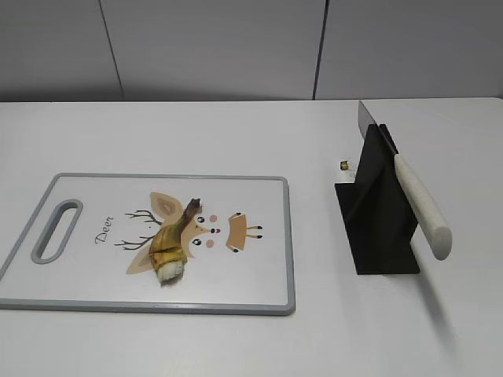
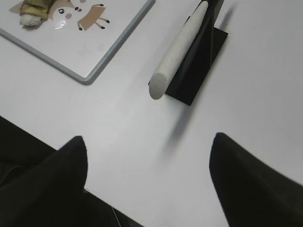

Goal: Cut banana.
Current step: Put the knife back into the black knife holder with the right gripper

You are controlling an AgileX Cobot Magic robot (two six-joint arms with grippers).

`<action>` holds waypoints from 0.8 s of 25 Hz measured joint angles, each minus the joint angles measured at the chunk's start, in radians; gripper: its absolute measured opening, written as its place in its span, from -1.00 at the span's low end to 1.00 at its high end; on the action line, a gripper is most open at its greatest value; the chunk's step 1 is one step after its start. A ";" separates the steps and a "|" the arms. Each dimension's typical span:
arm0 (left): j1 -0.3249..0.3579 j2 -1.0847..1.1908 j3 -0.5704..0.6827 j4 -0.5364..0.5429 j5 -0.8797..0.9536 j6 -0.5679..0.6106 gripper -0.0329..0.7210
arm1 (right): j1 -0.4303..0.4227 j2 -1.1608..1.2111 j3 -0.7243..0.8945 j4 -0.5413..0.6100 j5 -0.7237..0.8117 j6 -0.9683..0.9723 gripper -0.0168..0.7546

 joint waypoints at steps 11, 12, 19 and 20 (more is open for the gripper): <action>0.000 0.000 0.000 0.000 0.000 0.000 0.53 | 0.000 -0.385 0.112 0.010 0.007 -0.005 0.59; 0.000 0.000 0.000 0.000 0.000 0.000 0.53 | 0.000 -0.406 0.112 0.010 0.007 -0.005 0.59; 0.000 0.000 0.000 0.000 0.000 0.000 0.53 | 0.000 -0.496 0.127 0.005 0.107 -0.006 0.58; 0.000 0.000 0.000 0.000 0.000 0.000 0.53 | 0.000 -0.503 0.133 0.005 0.116 -0.006 0.58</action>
